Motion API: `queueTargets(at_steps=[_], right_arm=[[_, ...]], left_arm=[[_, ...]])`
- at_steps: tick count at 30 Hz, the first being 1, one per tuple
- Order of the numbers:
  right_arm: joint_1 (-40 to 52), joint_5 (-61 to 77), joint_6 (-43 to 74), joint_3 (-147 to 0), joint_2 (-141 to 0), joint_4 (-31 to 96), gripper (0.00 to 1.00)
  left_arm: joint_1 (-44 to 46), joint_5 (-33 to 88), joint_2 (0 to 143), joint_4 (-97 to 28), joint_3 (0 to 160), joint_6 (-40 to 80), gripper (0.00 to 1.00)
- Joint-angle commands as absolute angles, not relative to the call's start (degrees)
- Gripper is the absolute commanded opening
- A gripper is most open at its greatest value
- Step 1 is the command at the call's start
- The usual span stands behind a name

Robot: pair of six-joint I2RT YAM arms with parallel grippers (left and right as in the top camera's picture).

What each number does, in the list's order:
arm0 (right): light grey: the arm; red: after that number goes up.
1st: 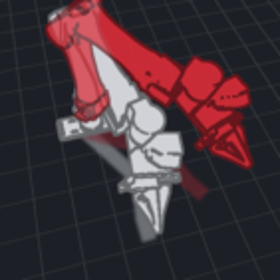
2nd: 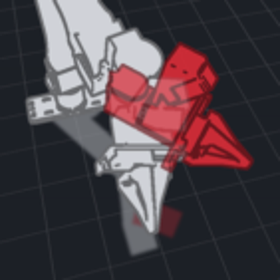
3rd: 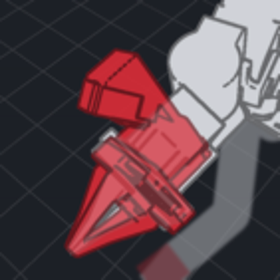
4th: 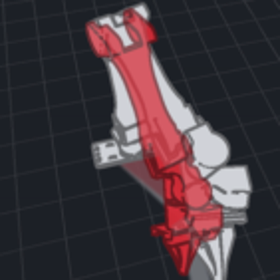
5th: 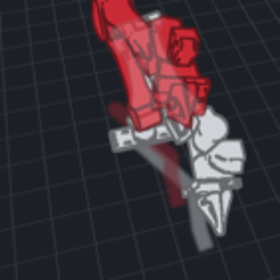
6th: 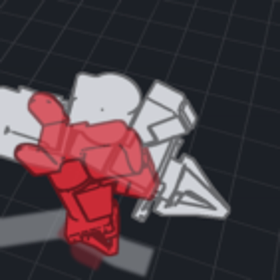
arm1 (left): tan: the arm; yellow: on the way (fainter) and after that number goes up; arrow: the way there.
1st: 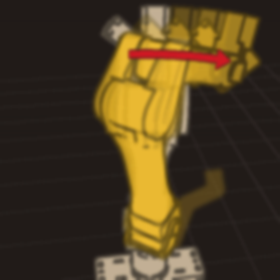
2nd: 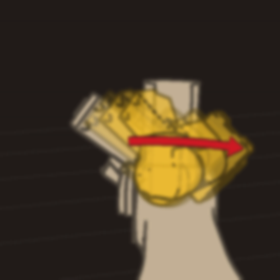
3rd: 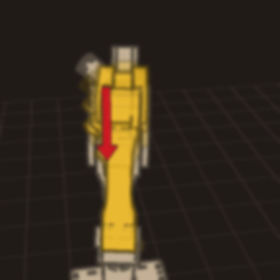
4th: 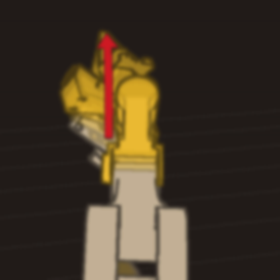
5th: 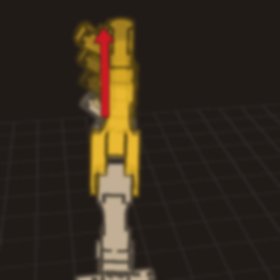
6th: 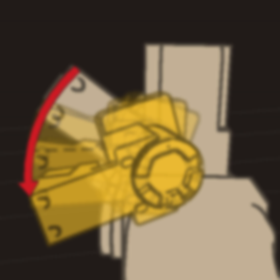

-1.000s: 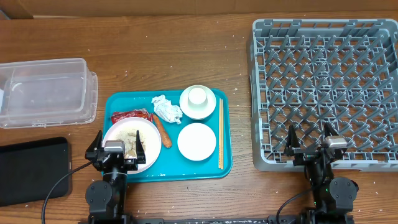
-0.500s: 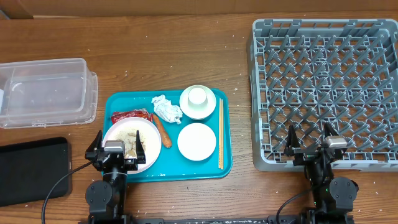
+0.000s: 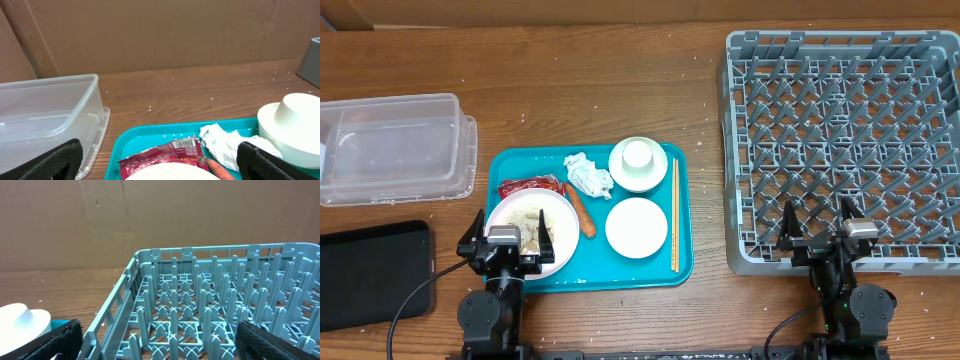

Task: Sort waste into correct bins and load items into the dishwasher
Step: 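Move the left gripper toward the white plate of rice on the tray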

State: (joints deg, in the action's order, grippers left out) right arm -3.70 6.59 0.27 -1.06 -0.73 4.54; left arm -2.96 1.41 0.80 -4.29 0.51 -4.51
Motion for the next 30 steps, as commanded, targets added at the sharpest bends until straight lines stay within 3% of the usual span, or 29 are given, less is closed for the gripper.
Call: queueTargets(at_steps=[1,12,22,30], right_arm=[[-3.5,6.1,0.7,-0.5,-0.2,4.3,1.00],[-3.5,6.0,0.7,-0.5,-0.2,4.3,1.00],[-3.5,6.0,0.7,-0.5,-0.2,4.3,1.00],[-3.5,6.1,0.7,-0.5,-0.2,4.3,1.00]], left_arm=[[-2.6,1.0,0.3,-4.4,0.3,-5.1,1.00],[-2.6,2.2,0.3,-3.2,0.3,-4.6,1.00],[-2.6,28.1,0.3,2.9,0.3,1.6,1.00],[-2.6,23.2,4.2,-3.5,9.3,2.6,1.00]])
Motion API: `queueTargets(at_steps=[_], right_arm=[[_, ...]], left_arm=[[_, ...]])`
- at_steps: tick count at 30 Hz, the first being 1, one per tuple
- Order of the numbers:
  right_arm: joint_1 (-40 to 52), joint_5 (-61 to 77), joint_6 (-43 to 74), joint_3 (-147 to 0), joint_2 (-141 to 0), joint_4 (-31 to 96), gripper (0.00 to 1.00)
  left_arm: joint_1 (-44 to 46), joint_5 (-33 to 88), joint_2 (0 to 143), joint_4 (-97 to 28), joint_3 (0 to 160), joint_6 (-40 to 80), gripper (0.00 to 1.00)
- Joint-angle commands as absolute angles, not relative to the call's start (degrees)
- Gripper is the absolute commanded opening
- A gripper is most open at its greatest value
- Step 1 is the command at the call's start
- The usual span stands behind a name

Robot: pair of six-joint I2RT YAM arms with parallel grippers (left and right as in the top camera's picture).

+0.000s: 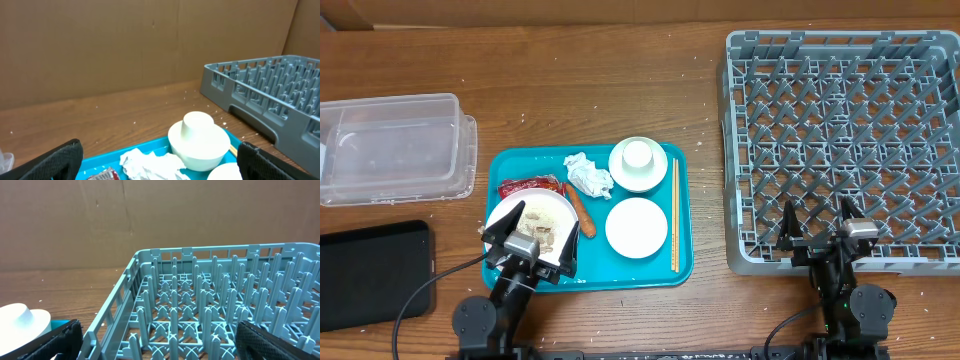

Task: Sort waste into correct bins and load items into the dishwasher
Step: 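Move the left gripper toward the white plate of rice on the tray, then grasp the rim of the white plate with the left gripper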

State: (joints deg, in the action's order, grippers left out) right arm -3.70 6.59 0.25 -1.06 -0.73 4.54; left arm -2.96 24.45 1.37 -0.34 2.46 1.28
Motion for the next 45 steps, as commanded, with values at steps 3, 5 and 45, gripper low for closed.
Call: queueTargets(at_steps=[3,5,45], right_arm=[[-3.5,6.0,0.7,-0.5,-0.2,4.3,1.00],[-3.5,6.0,0.7,-0.5,-0.2,4.3,1.00],[-3.5,6.1,0.7,-0.5,-0.2,4.3,1.00]], left_arm=[[-2.6,22.9,11.6,-9.6,16.5,-0.1,1.00],[-2.6,23.1,18.4,-12.9,21.5,-1.4,1.00],[11.6,1.8,71.3,-58.6,56.7,22.8,1.00]])
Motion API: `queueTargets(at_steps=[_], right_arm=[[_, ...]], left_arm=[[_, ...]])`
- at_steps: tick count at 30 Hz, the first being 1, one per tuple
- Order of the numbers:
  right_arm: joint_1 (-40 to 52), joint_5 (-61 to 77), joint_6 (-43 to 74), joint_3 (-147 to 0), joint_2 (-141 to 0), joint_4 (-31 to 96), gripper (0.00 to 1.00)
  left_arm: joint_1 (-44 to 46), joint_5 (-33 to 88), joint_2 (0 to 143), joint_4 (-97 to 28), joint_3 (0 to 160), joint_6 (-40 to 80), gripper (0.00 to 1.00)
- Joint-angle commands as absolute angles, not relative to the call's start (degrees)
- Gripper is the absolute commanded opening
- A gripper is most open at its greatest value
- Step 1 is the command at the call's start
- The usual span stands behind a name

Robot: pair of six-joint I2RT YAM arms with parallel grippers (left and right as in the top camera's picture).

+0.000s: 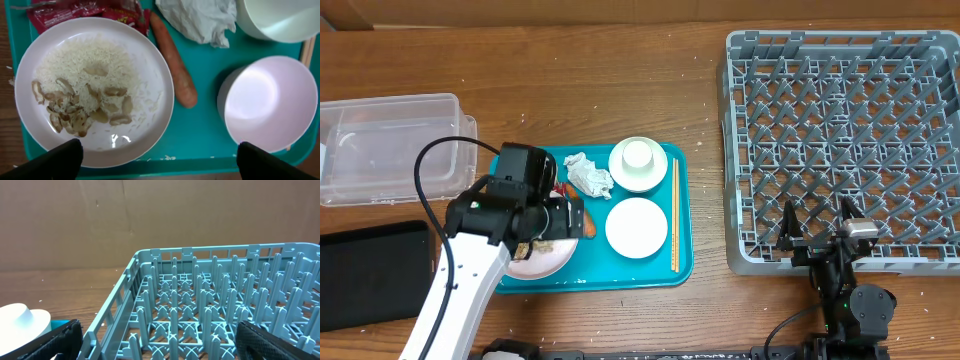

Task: Sort waste into correct bins and load items into the dishwasher
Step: 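Grasp the rim of the white plate with the left gripper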

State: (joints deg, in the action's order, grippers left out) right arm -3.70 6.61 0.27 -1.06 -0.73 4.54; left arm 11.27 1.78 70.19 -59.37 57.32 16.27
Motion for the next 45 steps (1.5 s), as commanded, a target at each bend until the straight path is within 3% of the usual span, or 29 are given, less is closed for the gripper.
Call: queueTargets(at_steps=[1,7,10,15,21,45], right_arm=[[-3.5,6.1,0.7,-0.5,-0.2,4.3,1.00],[-3.5,6.1,0.7,-0.5,-0.2,4.3,1.00],[-3.5,6.0,0.7,-0.5,-0.2,4.3,1.00],[-3.5,6.0,0.7,-0.5,-0.2,4.3,1.00],[-3.5,6.1,0.7,-0.5,-0.2,4.3,1.00],[-3.5,6.1,0.7,-0.5,-0.2,4.3,1.00]], left_arm=[[11.6,3.2,71.6,-58.7,56.7,24.2,1.00],[11.7,6.2,76.7,-59.3,56.4,26.9,1.00],[12.1,7.9,81.4,-59.7,56.4,27.7,0.90],[14.9,5.7,87.2,-59.9,56.4,28.6,0.88],[16.5,-1.1,91.7,-61.8,56.4,33.3,0.73],[16.6,-5.1,98.3,-51.7,56.4,29.6,0.51]])
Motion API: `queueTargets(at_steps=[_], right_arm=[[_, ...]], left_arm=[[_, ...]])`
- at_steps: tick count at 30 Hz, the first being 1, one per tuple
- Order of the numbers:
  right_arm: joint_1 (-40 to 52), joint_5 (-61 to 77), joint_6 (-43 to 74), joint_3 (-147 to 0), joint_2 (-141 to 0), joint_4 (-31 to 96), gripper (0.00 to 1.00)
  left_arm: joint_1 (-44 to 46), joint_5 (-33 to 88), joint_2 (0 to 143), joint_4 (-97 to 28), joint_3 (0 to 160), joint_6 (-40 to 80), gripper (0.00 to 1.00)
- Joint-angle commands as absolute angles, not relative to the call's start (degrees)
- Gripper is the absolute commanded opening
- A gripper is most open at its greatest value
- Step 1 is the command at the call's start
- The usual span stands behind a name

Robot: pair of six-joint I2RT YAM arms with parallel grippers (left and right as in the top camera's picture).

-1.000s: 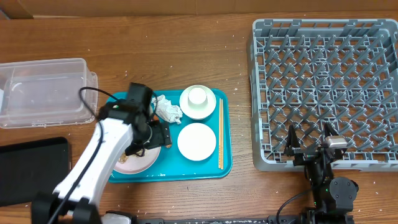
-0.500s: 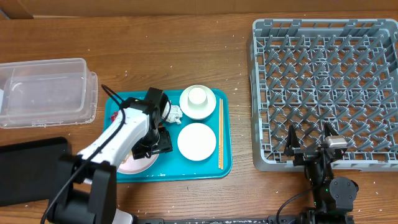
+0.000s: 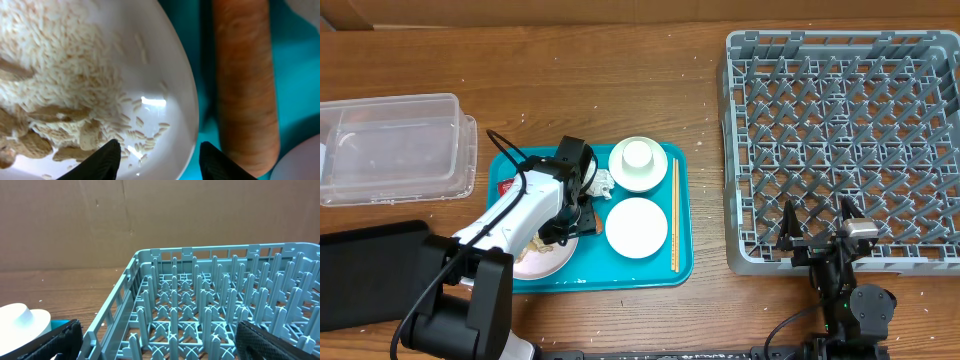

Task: Sort waste into correct bins and load items into the dishwasher
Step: 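Grasp the rim of the white plate with the left gripper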

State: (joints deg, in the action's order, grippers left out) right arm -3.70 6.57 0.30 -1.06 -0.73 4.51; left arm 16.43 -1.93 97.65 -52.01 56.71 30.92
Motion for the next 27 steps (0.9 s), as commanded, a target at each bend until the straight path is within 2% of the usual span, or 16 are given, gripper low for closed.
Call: queueTargets(at_steps=[1,6,18,24,27], right_arm=[[-3.5,6.1,0.7,-0.5,-0.2,4.3,1.00],[-3.5,6.0,0.7,-0.5,-0.2,4.3,1.00],[-3.5,6.1,0.7,-0.5,-0.2,4.3,1.00],[-3.5,6.0,0.7,-0.5,-0.2,4.3,1.00],[-3.5,6.1,0.7,-0.5,-0.2,4.3,1.00]], left_arm=[[16.6,-5.7,98.3,-51.7,56.4,29.5,0.50],[16.6,-6.1,98.3,-51.5,56.4,28.9,0.28],[16.6,-6.0,98.6,-49.4,56.4,28.3,0.35],[16.8,-4.8,101.2,-48.3,56.4,28.3,0.35],[17.1,-4.8,101.9,-48.1,56.4,28.3,0.31]])
